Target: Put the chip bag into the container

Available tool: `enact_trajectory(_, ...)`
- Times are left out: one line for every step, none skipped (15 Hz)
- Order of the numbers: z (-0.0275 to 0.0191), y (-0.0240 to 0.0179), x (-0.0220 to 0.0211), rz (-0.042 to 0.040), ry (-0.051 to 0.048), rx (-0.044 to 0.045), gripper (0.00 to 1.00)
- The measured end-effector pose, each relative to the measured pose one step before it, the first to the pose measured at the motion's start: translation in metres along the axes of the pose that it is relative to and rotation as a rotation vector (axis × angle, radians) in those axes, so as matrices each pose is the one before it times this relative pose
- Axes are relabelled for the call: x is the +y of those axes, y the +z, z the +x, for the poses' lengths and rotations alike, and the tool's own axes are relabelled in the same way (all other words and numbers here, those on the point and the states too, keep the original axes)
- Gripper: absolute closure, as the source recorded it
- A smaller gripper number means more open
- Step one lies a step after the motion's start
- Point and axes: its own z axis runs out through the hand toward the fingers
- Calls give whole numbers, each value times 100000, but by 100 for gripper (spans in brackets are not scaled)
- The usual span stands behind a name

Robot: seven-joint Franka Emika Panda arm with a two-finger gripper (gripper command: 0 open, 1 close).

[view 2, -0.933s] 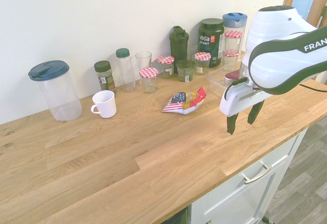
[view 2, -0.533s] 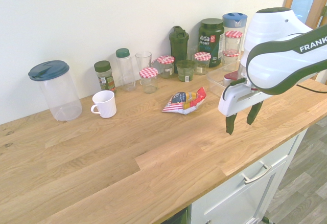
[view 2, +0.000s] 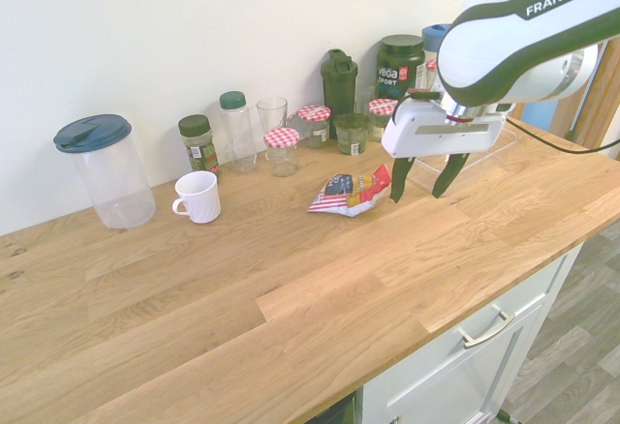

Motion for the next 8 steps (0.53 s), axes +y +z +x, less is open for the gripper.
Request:
enact_trajectory(18, -35, -790, 511, 305, -587, 0)
enact_trajectory(7, 243, -690, 59, 150, -493, 0)
enact_trajectory(-6, 432, -671, -385, 752, -571, 0)
enact_trajectory(74, 473, -675, -492, 739, -606, 0)
enact_trajectory(150, 432, -508, -339, 571, -410, 0)
enact_trajectory(100, 406, -396, -366, 530, -391, 0)
enact_trajectory(170, 298, -336, -206, 576, -245, 0)
enact_trajectory(138, 254, -232, -204, 411, -221, 0)
